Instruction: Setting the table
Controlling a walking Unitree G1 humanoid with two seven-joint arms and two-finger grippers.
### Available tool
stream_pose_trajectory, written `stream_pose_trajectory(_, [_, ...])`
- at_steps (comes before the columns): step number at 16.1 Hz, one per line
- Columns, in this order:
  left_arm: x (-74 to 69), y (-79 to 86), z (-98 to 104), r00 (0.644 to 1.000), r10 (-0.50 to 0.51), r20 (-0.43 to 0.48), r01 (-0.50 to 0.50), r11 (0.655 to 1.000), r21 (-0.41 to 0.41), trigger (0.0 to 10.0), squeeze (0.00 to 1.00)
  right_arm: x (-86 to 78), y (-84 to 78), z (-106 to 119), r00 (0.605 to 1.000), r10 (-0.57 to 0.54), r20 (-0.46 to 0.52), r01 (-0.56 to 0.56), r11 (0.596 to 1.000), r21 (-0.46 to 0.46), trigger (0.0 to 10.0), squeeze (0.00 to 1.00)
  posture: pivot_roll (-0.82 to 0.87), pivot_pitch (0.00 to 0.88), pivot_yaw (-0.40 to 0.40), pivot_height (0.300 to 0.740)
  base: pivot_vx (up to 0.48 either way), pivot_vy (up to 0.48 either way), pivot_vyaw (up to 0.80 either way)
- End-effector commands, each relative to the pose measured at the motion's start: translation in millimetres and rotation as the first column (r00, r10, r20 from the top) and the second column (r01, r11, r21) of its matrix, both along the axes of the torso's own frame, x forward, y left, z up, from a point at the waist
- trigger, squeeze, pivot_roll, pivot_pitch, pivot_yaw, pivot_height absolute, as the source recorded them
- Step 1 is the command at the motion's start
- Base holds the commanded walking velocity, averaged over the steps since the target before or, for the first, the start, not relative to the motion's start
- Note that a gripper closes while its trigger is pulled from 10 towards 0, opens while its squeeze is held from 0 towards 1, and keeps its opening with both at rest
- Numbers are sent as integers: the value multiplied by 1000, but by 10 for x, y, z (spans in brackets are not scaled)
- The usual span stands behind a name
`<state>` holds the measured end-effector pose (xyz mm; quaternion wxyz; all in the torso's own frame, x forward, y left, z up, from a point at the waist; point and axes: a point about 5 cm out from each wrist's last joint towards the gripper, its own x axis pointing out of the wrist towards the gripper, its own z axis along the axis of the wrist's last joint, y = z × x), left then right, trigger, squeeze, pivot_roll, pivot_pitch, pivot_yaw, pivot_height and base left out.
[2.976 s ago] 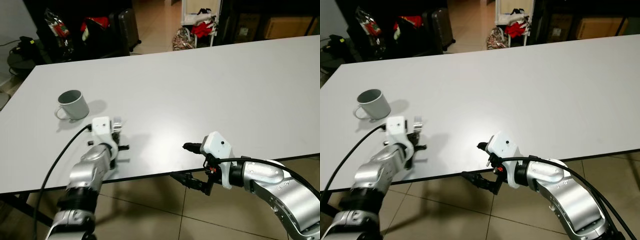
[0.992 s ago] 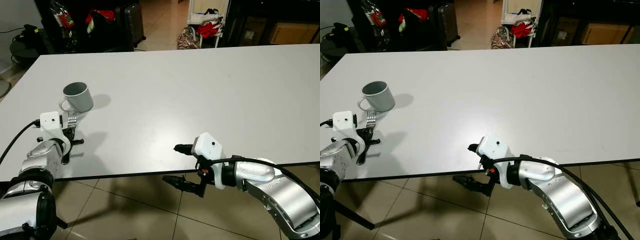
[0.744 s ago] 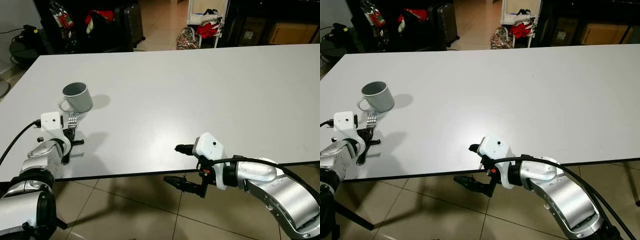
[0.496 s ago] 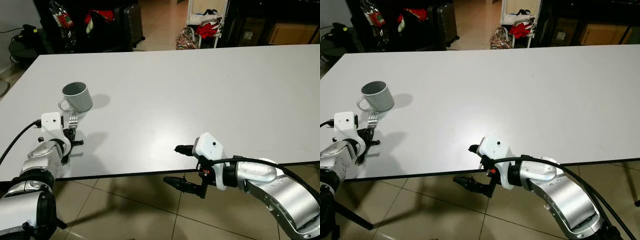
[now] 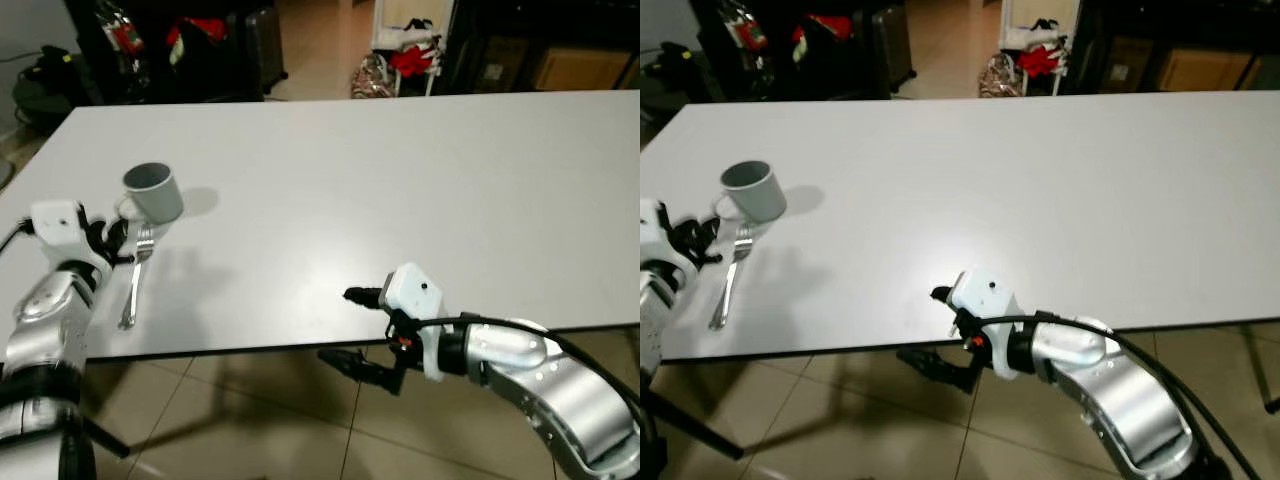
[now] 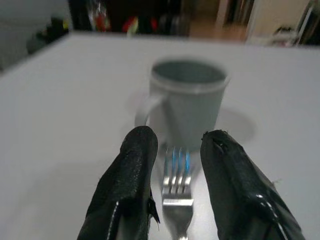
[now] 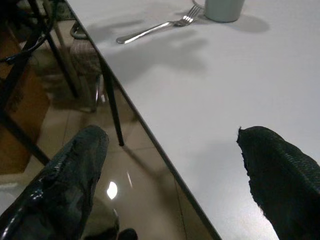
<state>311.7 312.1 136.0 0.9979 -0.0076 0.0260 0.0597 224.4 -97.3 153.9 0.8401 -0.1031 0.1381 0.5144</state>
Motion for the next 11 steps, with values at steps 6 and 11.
stream_pose_trajectory(6, [-620,-846,326,987,-125,97,120,991,57,10000,447,188,-182,-57,773,-631,64,624,775,104,10000,0,-79,0,91,740,0,0,87])
stream_pose_trajectory(11, [-690,-1067,257,995,-100,2,100,995,13,10000,514,217,-291,57,648,-754,110,732,656,182,10000,0,-77,0,126,740,0,0,800])
